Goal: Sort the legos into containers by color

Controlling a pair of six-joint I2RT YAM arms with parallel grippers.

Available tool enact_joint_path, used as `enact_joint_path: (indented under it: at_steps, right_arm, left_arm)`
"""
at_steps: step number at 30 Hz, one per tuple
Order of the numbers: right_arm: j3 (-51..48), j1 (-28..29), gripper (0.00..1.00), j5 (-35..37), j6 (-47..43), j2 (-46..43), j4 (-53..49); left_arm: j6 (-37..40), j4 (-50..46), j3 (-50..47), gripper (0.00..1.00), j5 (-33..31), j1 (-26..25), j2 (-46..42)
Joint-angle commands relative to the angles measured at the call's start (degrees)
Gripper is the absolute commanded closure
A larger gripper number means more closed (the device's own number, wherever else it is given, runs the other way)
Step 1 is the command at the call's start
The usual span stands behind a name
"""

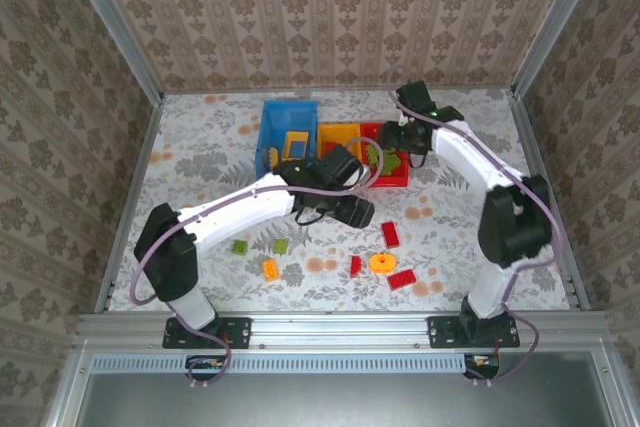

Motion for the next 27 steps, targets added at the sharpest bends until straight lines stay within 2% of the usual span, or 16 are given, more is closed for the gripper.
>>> enact_joint_path:
  at_steps: [1,4,7,12,18,22,27]
  right_arm:
    - [-7.9,-0.4,0.35,0.1,0.0,-9.9,3.1]
    - [-16.3,-0.4,0.33,-0.6,0.9,-18.2,3.2]
    - [-24.1,-0.5,0.30,-2.3,2.4,-26.5,2.9]
    - [-32.2,-1.6,0.24,-3.9,5.5,-37.6,-2.4]
    - [-36.8,-4.8,0.22,-8.3,8.5,-47.3,-11.3]
    - [-37.9,-5.5,0.22,-11.5,10.7,-51.4,-15.3]
    - [-39.2,-5.8,0.22,-14.3,13.3,-54.9,-18.3]
  left_arm:
    - [-1.2,0.2,-0.3,0.24,2.8,-0.4,-0.9]
    - [2.4,0.2,-0.9,0.24,7.4,-2.7,-0.8]
    - [9.7,-3.0,-0.4,0.23,9.0,-6.3,0.4]
    - [23.2,-6.1,0.8,0.21,5.3,-10.9,3.9]
    - [35.4,-3.6,2.5,0.20,3.1,-13.1,10.0]
    - [39.2,2.4,0.0,0.19,1.1,-13.8,11.4]
    - [39.8,3.0,2.5,0.19,1.8,-14.1,16.6]
